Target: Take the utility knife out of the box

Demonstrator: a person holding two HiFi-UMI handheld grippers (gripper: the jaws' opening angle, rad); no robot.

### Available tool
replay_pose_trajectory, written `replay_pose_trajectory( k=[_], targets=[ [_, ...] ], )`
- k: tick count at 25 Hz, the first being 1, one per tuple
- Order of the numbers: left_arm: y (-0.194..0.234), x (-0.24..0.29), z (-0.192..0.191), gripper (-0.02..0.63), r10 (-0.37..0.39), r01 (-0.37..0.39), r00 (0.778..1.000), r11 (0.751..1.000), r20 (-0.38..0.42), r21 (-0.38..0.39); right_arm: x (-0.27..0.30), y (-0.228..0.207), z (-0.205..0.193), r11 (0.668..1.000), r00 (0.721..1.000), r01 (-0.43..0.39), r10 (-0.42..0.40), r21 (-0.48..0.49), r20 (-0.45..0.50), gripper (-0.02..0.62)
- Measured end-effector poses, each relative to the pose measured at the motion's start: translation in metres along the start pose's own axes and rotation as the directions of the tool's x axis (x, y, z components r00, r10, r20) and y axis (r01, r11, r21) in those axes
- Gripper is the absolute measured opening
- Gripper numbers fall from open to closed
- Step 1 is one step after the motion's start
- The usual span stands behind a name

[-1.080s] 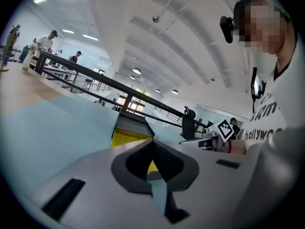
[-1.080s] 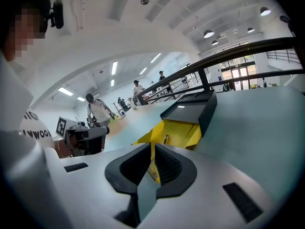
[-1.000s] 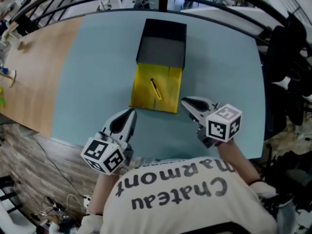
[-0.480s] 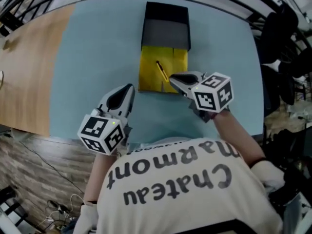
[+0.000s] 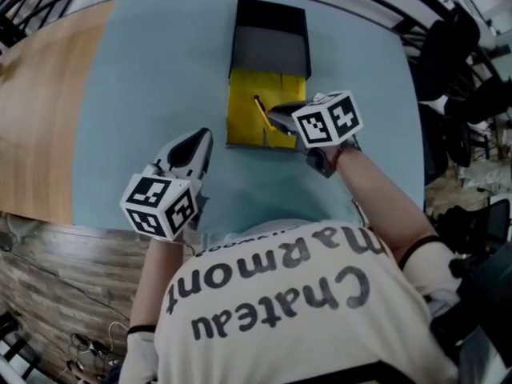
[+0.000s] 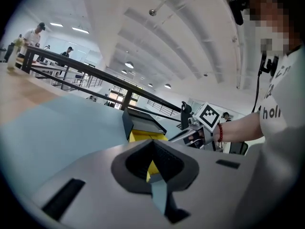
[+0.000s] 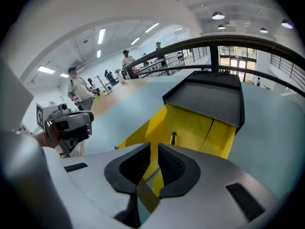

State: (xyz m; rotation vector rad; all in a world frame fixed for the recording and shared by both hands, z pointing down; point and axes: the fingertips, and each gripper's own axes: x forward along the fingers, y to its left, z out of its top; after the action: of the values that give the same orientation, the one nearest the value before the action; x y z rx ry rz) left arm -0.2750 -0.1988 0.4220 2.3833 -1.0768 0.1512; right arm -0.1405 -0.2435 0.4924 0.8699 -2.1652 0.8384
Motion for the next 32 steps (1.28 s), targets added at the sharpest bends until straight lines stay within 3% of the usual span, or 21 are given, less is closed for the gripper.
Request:
replay_pose_trajectory(
  k=[5, 7, 9, 17, 27, 32],
  targets=[
    [0.010, -0.004, -0.009, 0.003, 0.017, -0.017, 1.000, 0.999, -0.002, -0.029, 0.025, -0.008, -0.003, 0.999, 0.997, 0.017, -0.015, 0.030, -0.072, 0.070],
    [0.014, -0.007, -0.011, 0.002, 0.027, -0.027, 1.000, 0.999, 0.002, -0.046, 0.030, -0.009, -0.002, 0.999, 0.995, 0.019, -0.016, 0.036, -0.095, 0.145],
    [0.018, -0.009, -0.012, 0.002, 0.036, -0.036, 0.999, 0.998, 0.003, -0.059, 0.035, -0.013, -0.002, 0.999, 0.992, 0.035, -0.030, 0.040, -0.121, 0.170],
    [0.016, -0.009, -0.024, 0.002, 0.043, -0.043, 0.999, 0.996, -0.009, -0.084, 0.054, -0.041, -0.022, 0.977, 0.952, 0.191, -0.163, 0.090, -0.258, 0.166],
    [0.012, -0.015, -0.037, 0.002, 0.057, -0.058, 0.998, 0.992, -0.016, -0.110, 0.061, -0.049, -0.028, 0.963, 0.912, 0.267, -0.245, 0.023, -0.328, 0.159],
    [0.014, -0.021, -0.040, 0.002, 0.073, -0.074, 0.997, 0.990, -0.015, -0.124, 0.059, -0.053, -0.027, 0.954, 0.901, 0.300, -0.281, 0.008, -0.331, 0.116]
  ],
)
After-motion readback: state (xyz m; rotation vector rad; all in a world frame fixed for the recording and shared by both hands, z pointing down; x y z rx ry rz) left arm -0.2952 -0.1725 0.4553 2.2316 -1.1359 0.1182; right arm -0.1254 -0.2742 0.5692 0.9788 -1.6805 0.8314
